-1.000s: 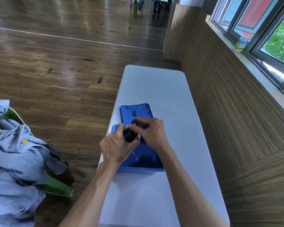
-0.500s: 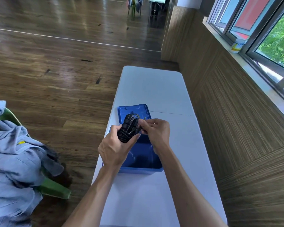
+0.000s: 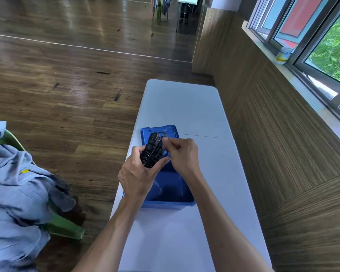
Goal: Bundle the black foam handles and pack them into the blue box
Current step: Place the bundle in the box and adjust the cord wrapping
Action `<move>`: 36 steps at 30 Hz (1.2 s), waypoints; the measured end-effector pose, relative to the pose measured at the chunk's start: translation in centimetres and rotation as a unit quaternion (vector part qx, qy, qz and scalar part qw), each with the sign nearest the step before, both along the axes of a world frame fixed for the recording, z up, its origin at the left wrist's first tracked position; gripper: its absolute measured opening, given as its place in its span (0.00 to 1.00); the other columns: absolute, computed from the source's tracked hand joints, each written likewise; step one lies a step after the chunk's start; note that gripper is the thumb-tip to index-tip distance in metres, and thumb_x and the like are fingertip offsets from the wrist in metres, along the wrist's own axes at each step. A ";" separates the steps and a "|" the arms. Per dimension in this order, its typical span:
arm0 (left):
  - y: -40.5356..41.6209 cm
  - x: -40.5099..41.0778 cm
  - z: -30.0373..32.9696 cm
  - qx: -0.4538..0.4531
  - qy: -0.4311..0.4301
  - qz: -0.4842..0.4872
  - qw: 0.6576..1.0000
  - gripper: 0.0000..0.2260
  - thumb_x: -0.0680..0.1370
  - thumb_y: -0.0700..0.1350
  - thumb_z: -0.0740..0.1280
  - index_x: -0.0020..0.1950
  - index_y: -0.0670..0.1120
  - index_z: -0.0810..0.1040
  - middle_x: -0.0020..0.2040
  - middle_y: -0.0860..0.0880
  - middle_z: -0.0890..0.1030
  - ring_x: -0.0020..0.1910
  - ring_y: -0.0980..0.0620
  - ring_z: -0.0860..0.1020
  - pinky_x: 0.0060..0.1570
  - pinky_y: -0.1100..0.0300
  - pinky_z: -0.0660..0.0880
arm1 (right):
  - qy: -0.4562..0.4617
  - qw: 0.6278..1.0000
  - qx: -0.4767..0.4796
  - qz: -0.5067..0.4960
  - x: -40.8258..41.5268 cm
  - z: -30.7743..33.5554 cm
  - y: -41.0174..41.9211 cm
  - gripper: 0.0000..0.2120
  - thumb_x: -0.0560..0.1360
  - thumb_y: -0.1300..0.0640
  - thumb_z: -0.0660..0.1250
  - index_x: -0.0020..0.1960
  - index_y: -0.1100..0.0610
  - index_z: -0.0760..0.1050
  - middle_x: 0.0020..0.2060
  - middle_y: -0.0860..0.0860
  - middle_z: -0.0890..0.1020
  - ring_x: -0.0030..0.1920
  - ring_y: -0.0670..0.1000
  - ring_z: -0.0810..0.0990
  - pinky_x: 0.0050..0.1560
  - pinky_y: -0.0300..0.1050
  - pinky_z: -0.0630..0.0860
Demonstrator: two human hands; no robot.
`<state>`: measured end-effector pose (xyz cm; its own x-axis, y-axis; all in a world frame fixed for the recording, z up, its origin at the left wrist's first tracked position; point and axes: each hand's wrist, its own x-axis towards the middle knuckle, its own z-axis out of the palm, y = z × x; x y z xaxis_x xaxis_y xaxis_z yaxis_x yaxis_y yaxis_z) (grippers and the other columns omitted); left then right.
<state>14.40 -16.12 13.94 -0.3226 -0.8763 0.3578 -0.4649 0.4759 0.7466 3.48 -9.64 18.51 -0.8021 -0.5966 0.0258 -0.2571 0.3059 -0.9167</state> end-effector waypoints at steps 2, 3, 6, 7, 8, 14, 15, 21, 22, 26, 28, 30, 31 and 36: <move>0.1 -0.1 -0.1 -0.007 0.007 0.004 1.000 0.33 0.62 0.71 0.74 0.56 0.48 0.77 0.42 0.50 0.85 0.40 0.44 0.83 0.36 0.58 0.68 | -0.015 1.000 0.013 -0.003 0.0 0.1 -0.2 0.21 0.81 0.51 0.68 0.33 0.61 0.80 0.27 0.54 0.80 0.27 0.47 0.71 0.34 0.37 0.70; 0.2 -0.1 -0.1 -0.013 0.011 0.005 1.000 0.33 0.62 0.70 0.74 0.56 0.47 0.78 0.42 0.50 0.85 0.39 0.45 0.83 0.35 0.58 0.68 | -0.029 0.999 0.018 -0.008 0.0 0.1 -0.3 0.21 0.80 0.51 0.68 0.33 0.61 0.80 0.26 0.52 0.79 0.27 0.47 0.73 0.35 0.38 0.72; 0.4 0.0 -0.4 -0.022 0.025 0.005 0.999 0.33 0.63 0.70 0.75 0.56 0.46 0.79 0.42 0.51 0.85 0.39 0.47 0.83 0.36 0.60 0.69 | -0.092 0.995 0.002 -0.025 -0.1 0.4 -0.4 0.15 0.78 0.53 0.72 0.37 0.61 0.85 0.28 0.52 0.83 0.27 0.46 0.79 0.36 0.37 0.78; 0.4 0.0 -0.5 -0.020 0.029 0.007 0.999 0.33 0.63 0.69 0.75 0.56 0.46 0.79 0.42 0.51 0.85 0.40 0.47 0.83 0.36 0.60 0.70 | -0.108 0.994 -0.009 -0.031 0.0 0.6 -0.4 0.12 0.78 0.54 0.73 0.39 0.61 0.86 0.29 0.54 0.84 0.27 0.46 0.80 0.36 0.37 0.79; 0.4 0.0 -0.5 -0.016 0.030 0.011 0.999 0.33 0.63 0.69 0.76 0.56 0.46 0.79 0.42 0.51 0.85 0.40 0.47 0.83 0.36 0.59 0.70 | -0.114 0.993 -0.016 -0.040 0.1 0.7 -0.5 0.11 0.77 0.55 0.74 0.40 0.61 0.86 0.30 0.55 0.85 0.28 0.46 0.81 0.36 0.37 0.80; 0.5 -0.2 -0.3 -0.016 0.034 0.017 0.999 0.30 0.64 0.65 0.79 0.56 0.46 0.80 0.42 0.52 0.85 0.39 0.50 0.82 0.37 0.61 0.69 | -0.073 0.990 -0.012 -0.120 0.5 0.9 -1.0 0.07 0.74 0.53 0.77 0.45 0.55 0.82 0.30 0.53 0.85 0.24 0.43 0.81 0.28 0.34 0.77; 0.5 -0.2 -0.3 -0.012 0.036 0.016 0.999 0.30 0.63 0.64 0.79 0.56 0.46 0.80 0.42 0.52 0.85 0.39 0.50 0.82 0.37 0.61 0.69 | -0.068 0.990 -0.017 -0.119 0.6 1.0 -1.0 0.06 0.74 0.54 0.77 0.44 0.56 0.83 0.30 0.55 0.85 0.23 0.42 0.80 0.26 0.33 0.76; 0.4 -0.2 -0.6 0.045 0.053 0.023 0.997 0.30 0.62 0.61 0.81 0.57 0.47 0.78 0.45 0.52 0.84 0.43 0.48 0.82 0.41 0.59 0.70 | -0.019 0.998 0.048 -0.023 0.6 1.0 -1.5 0.09 0.78 0.61 0.71 0.42 0.65 0.81 0.32 0.59 0.82 0.27 0.47 0.76 0.27 0.29 0.70; 0.3 -0.1 -0.6 0.067 0.056 0.022 0.996 0.31 0.62 0.62 0.80 0.59 0.48 0.78 0.46 0.52 0.84 0.45 0.48 0.82 0.42 0.58 0.70 | -0.009 0.997 0.074 0.004 0.5 0.9 -1.5 0.10 0.79 0.63 0.68 0.41 0.67 0.80 0.30 0.59 0.80 0.27 0.48 0.73 0.28 0.30 0.69; -0.3 0.3 -1.2 0.058 0.026 0.007 0.998 0.39 0.62 0.72 0.71 0.65 0.50 0.78 0.51 0.52 0.85 0.49 0.47 0.83 0.46 0.56 0.74 | 0.007 0.995 0.099 0.019 0.3 0.6 -1.0 0.08 0.79 0.66 0.67 0.46 0.68 0.84 0.37 0.63 0.85 0.32 0.54 0.79 0.32 0.29 0.72; -0.3 0.3 -1.3 0.054 0.016 -0.003 0.998 0.38 0.64 0.75 0.66 0.66 0.52 0.79 0.51 0.56 0.84 0.48 0.52 0.81 0.46 0.55 0.75 | 0.009 0.995 0.096 0.009 0.3 0.9 -1.1 0.08 0.79 0.66 0.68 0.53 0.65 0.85 0.43 0.59 0.87 0.38 0.52 0.84 0.33 0.23 0.73; 0.0 0.2 -1.1 0.068 0.023 -0.022 0.997 0.31 0.69 0.75 0.62 0.61 0.54 0.80 0.45 0.60 0.79 0.45 0.57 0.77 0.43 0.58 0.69 | 0.031 0.994 0.105 0.010 0.2 1.3 -1.3 0.08 0.78 0.67 0.69 0.54 0.63 0.86 0.45 0.57 0.87 0.43 0.52 0.85 0.38 0.28 0.78; 0.1 0.2 -1.0 0.079 0.026 -0.029 0.996 0.28 0.71 0.74 0.61 0.59 0.55 0.79 0.44 0.60 0.79 0.45 0.57 0.76 0.43 0.58 0.68 | 0.043 0.993 0.108 0.012 0.2 1.5 -1.5 0.09 0.78 0.67 0.68 0.52 0.62 0.86 0.46 0.57 0.87 0.43 0.53 0.86 0.42 0.35 0.82; -0.6 0.1 -1.8 0.151 0.036 -0.052 0.986 0.20 0.75 0.70 0.63 0.56 0.57 0.76 0.42 0.57 0.83 0.44 0.51 0.83 0.42 0.50 0.78 | 0.068 0.990 0.120 0.006 0.4 1.8 -1.9 0.07 0.74 0.70 0.66 0.42 0.68 0.84 0.38 0.64 0.85 0.34 0.59 0.84 0.36 0.53 0.84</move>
<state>14.54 -16.71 12.16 -0.3995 -0.9101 0.1099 -0.3657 0.2681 0.8913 3.90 -11.51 20.27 -0.7942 -0.6076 -0.0107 -0.3778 0.5074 -0.7745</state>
